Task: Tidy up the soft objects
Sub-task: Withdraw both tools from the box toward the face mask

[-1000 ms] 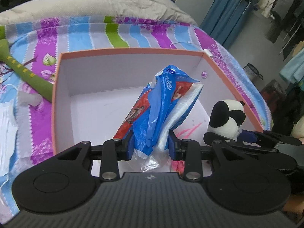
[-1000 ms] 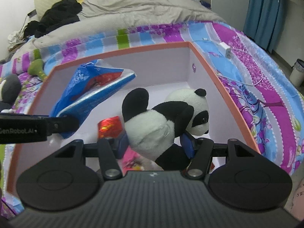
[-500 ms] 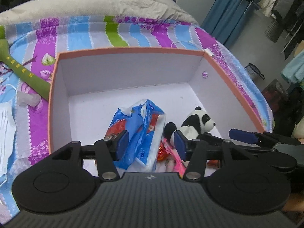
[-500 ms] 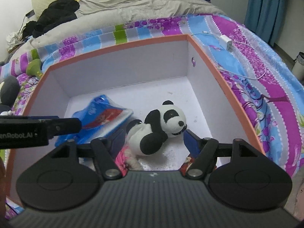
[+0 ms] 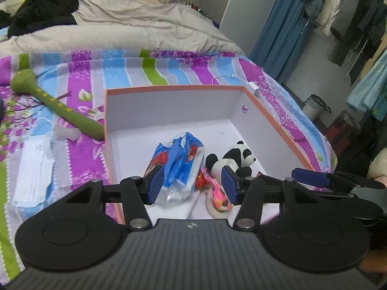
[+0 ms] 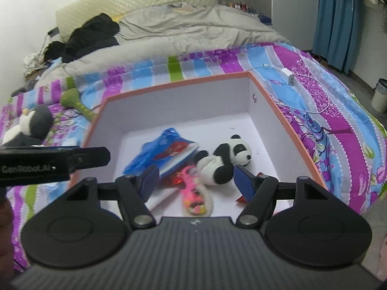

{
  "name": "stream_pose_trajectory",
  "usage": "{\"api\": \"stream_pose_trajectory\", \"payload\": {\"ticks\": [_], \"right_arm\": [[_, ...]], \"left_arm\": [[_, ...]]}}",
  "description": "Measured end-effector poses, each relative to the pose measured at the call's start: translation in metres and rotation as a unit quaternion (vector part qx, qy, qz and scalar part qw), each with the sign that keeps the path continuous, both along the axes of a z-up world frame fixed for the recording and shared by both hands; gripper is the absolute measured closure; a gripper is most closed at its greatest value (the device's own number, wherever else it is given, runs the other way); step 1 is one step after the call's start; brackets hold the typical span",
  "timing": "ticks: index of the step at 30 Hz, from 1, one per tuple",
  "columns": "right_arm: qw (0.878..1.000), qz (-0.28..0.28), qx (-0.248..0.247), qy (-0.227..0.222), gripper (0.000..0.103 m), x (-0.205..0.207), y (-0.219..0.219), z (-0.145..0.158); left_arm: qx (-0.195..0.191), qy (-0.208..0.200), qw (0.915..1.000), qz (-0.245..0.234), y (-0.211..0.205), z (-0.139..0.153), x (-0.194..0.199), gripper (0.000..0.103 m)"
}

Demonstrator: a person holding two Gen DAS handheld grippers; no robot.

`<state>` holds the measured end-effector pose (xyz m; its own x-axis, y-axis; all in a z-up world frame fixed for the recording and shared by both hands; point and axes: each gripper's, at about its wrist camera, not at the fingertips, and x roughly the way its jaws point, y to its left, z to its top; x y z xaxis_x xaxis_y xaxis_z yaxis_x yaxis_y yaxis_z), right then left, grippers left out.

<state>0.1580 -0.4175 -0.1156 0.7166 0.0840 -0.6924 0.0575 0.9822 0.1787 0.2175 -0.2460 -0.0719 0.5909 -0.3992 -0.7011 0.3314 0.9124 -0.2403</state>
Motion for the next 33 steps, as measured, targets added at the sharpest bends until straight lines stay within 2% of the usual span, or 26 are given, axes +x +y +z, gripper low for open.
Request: {"api": "stream_pose_trajectory", "payload": {"ticks": [13,24,33], "right_arm": [[0.999,0.023,0.001,-0.048,0.033,-0.086,0.045,0.040],[0.996,0.057,0.012,-0.068,0.033,-0.148,0.095,0.047],[0.993,0.083,0.016,-0.082,0.033,-0.171,0.128,0.051]], "left_arm": [[-0.004,-0.043,0.9989,0.017,0.055,0.033,-0.106,0.043],[-0.003,-0.058,0.9972,0.048,0.112,0.036,-0.179,0.040],[-0.005,-0.057,0.9929,0.104,0.173,0.029,-0.218,0.040]]}}
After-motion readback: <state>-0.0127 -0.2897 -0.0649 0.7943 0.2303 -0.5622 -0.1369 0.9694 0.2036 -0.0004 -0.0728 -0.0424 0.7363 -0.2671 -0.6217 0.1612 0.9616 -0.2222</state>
